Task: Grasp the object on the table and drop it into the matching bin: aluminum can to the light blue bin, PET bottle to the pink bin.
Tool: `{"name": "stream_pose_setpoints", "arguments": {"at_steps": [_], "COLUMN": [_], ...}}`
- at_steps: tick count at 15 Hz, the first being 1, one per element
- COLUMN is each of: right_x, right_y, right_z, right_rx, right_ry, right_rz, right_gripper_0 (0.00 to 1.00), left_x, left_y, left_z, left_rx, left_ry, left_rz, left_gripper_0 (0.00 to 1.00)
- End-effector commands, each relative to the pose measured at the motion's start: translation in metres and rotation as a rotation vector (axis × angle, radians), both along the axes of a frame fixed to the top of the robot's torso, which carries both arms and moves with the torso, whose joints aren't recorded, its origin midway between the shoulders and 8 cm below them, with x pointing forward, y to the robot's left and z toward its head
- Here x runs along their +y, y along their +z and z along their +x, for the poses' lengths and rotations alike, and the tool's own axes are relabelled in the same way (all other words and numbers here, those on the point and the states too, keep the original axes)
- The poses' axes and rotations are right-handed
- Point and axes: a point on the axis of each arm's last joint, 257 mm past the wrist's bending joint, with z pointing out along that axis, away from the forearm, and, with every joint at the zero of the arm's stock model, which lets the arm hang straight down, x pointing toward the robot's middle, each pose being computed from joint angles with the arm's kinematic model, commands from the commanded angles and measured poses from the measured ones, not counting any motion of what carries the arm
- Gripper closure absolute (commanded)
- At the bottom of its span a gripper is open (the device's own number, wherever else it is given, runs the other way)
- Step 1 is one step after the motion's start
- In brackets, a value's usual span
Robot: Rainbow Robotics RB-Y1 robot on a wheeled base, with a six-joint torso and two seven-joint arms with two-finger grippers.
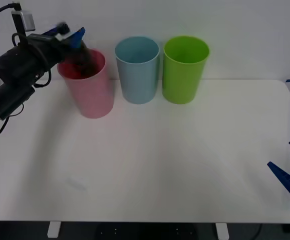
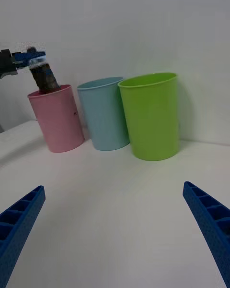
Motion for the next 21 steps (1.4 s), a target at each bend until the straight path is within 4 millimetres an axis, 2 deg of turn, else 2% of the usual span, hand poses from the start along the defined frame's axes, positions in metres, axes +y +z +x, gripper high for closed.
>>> {"name": "stream_pose_setpoints", "arguments": {"at_steps": [1,4,12,16,21], "right_x": [0.0,0.0,0.0,0.0,0.0], "right_y": [0.0,0.0,0.0,0.0,0.0], "right_z": [0.0,0.0,0.0,0.0,0.0], "right_rx": [0.0,0.0,0.0,0.0,0.0], "right_ry": [0.0,0.0,0.0,0.0,0.0], "right_rz": [0.0,0.0,0.0,0.0,0.0], "right_gripper_0": [0.0,0.0,0.0,0.0,0.0], "left_x": [0.002,0.004,0.05,0.09,0.141], "left_y": [0.0,-0.001,-0.012,-0.018,-0.036], "left_z": [0.0,-0.003,-0.029,-0.058,-0.1], "left_rx": [0.002,0.005,0.016,-0.003,-0.007], "left_ry": [0.002,-0.006,-0.004,0.038,0.08], "left_rz": [-0.007,-0.034,-0.09,-0.109,-0.09], "left_gripper_0": [0.0,0.0,0.0,0.0,0.0]}}
